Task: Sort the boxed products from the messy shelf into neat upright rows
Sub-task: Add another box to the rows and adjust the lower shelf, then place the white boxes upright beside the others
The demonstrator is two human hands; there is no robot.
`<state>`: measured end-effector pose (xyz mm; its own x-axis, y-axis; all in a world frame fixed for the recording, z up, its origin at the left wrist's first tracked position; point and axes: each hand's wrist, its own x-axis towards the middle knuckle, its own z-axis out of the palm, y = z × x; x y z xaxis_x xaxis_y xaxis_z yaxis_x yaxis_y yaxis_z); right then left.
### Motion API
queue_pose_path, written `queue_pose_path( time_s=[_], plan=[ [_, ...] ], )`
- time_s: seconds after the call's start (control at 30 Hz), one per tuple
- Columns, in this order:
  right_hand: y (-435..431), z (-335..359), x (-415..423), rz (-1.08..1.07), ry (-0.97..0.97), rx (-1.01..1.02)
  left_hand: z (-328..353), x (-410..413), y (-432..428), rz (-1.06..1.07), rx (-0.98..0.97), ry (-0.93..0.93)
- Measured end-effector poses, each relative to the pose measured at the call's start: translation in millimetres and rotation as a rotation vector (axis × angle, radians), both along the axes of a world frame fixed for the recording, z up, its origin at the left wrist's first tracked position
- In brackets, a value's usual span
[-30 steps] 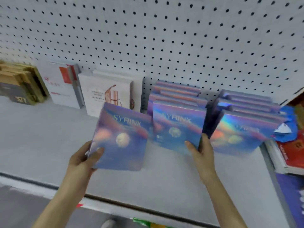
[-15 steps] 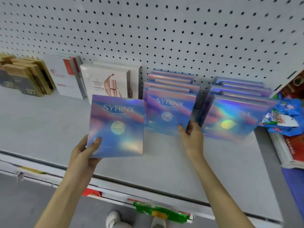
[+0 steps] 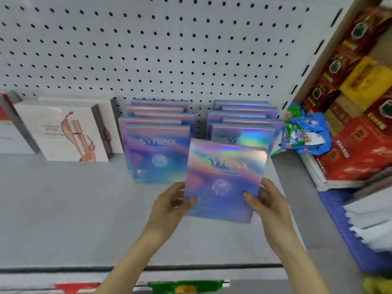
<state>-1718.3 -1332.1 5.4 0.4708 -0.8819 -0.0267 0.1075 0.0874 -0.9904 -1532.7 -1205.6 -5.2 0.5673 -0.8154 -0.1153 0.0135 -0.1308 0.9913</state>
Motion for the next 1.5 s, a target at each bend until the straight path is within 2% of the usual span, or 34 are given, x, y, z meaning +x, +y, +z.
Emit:
queue_pose_path(
  time_s=[0.17,0.3,0.37,0.5,0.63,0.73,0.8,0.93,1.07,1.2,1.33,1.5],
  plan=[
    [-47.5,-9.8,-25.7,-0.134,-0.013,-0.116,5.0,-21.6,-41.0,-0.085,0.013,-0.287],
    [-78.0,-20.8,-14.2,-0.153,0.124,-0.234,0.9,-26.4,-65.0,-0.129,0.039,-0.554],
    [-90.4,-26.6,-6.7,-0.237,0.207,-0.273,-2.5,-27.1,-72.6,-0.149,0.048,-0.679],
    [-103.1,-34.8,4.9,-0.366,0.306,-0.316,-13.2,-28.7,-79.9,-0.202,0.063,-0.82],
    [-95.0,-34.8,8.7,-0.44,0.349,-0.241,-15.3,-29.6,-80.9,-0.241,0.116,-0.845],
    [-63.3,-34.3,11.6,-0.612,0.346,-0.139,-8.7,-28.7,-69.7,-0.26,0.083,-0.67],
    [-30.8,-34.3,18.1,-0.625,0.346,-0.15,-0.6,-25.1,-53.9,-0.251,0.046,-0.606],
    [39.9,-28.7,41.3,-0.497,0.388,-0.213,7.2,-6.7,14.8,-0.182,0.024,-0.473],
    [125.6,-20.4,75.8,-0.27,0.32,-0.205,-3.2,22.8,139.2,0.096,-0.025,-0.333],
    [236.1,-26.5,112.1,0.071,0.259,-0.139,-29.5,52.2,290.7,0.343,0.042,-0.225],
    [353.9,-48.1,156.1,0.463,0.302,-0.066,-47.5,73.3,435.0,0.494,0.17,-0.172],
    [464.8,-60.5,213.2,0.776,0.341,-0.144,-54.7,89.3,554.3,0.606,0.226,-0.135]
  ],
)
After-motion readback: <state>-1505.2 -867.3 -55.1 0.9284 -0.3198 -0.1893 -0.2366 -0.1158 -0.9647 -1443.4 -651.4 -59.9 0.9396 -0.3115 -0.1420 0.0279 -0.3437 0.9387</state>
